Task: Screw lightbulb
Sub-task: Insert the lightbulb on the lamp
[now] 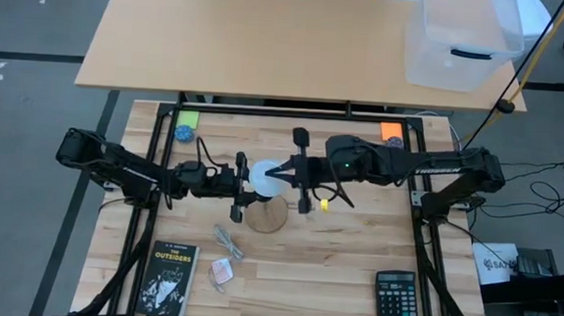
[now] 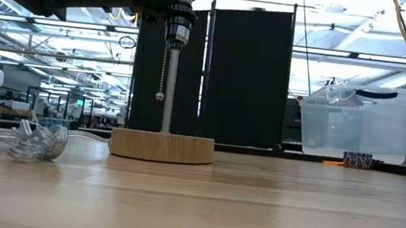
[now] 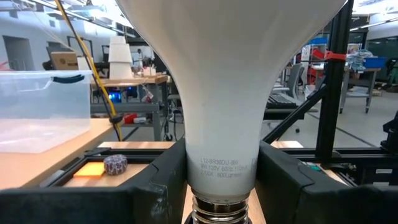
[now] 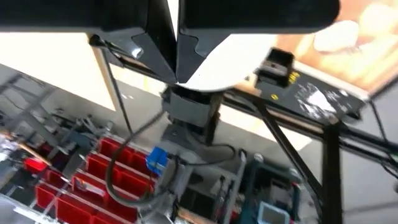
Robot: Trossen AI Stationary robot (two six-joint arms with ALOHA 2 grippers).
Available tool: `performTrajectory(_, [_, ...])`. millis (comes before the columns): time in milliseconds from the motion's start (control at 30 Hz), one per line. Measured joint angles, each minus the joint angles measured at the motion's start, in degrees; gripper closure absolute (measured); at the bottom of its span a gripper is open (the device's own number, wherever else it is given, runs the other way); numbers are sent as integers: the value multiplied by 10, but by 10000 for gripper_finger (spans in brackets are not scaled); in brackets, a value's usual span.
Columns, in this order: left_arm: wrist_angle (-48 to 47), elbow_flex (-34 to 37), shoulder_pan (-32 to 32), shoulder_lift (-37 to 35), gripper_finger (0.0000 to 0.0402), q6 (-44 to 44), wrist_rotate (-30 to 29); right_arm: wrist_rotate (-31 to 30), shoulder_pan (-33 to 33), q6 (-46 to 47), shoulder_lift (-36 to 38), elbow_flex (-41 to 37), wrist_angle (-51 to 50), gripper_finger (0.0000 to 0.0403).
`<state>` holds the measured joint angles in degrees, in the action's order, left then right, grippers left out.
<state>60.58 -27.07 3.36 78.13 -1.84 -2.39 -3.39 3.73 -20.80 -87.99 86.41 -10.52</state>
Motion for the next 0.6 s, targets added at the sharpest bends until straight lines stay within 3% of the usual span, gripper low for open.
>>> performTrajectory(233, [-1, 0, 0, 0, 248, 0, 3, -26, -7, -24, 0, 40, -83, 403])
performTrajectory(600, [-1, 0, 0, 0, 248, 1, 3, -23, -10, -35, -7, 48, -121, 403])
